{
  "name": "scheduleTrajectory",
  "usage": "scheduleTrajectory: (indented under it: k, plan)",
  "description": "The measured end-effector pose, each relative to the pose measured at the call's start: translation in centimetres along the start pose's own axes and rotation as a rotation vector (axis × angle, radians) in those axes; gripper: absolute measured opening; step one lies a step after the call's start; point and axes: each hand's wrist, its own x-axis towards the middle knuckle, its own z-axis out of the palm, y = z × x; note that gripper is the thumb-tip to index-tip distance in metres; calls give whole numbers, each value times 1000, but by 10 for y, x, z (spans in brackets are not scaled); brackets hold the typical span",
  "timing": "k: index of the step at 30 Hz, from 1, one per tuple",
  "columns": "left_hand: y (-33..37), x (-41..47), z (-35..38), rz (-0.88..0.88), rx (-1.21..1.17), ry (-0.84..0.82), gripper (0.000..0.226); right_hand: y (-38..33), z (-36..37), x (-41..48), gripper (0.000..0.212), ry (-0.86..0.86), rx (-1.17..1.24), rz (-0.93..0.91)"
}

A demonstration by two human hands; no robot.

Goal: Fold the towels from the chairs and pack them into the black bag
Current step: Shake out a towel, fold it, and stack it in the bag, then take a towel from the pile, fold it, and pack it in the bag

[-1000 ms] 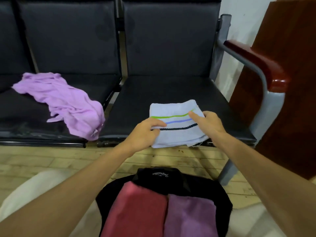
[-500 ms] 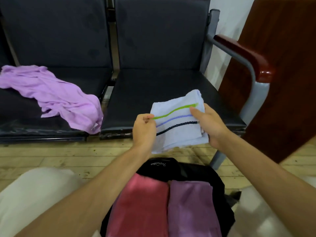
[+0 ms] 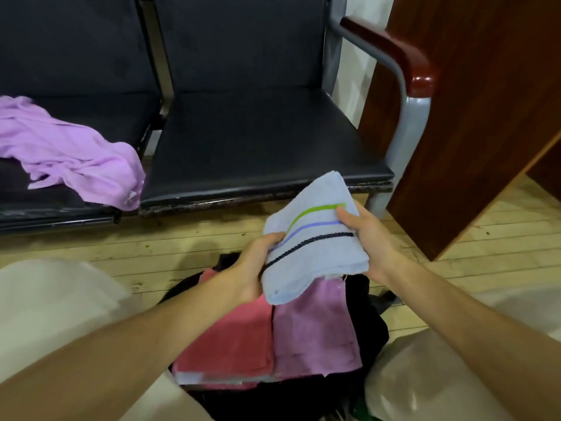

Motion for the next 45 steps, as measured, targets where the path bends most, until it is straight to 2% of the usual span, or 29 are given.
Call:
scheduleTrajectory:
  k: [3,6,8,11,14,16,19,20,23,26,29,31,33,36,39,41,45]
  plan:
    - [-29,17,-5,102,234,215,28,27,-21,-2,31,84,-188,43]
    - [-52,30,-14,54,306,246,27,49,-38,1,27,107,-379,93]
    - [-68,39,-22,10,438,246,29,65,-45,1,29,89,-445,158]
    - [-84,46,-27,18,650,227,27,95,-53,1,28,101,-547,255]
    - [-91,48,-24,-56,653,108,32,133,-65,5,18,116,-698,337]
    - [-96,48,-24,-148,652,28,43,144,-68,6,21,140,-758,375]
    - [-102,48,-24,-232,699,-44,72,141,-71,6,31,182,-880,405]
    - [-104,48,-24,-245,708,-69,74,142,-73,8,33,193,-909,411]
    - [-107,50,-25,-185,816,-70,42,147,-74,11,44,183,-987,466]
    - [-111,56,-32,-36,927,15,44,149,-70,14,51,121,-1017,542]
    - [-103,49,-30,23,987,-8,48,141,-68,17,57,116,-1060,548]
    - [-96,47,-34,-7,973,-49,49,135,-65,15,62,145,-1116,528]
    - [-90,42,-37,-96,973,4,40,128,-59,10,64,205,-1235,466]
    - [-77,30,-40,-97,1059,39,29,117,-44,6,58,264,-1407,243]
    - [-49,15,-46,-46,1015,90,28,101,-27,11,50,184,-1462,20]
    - [-25,7,-53,39,981,164,34,86,-17,18,45,116,-1408,-59]
    - [13,-13,-55,150,854,209,29,65,6,25,31,-2,-1189,-126]
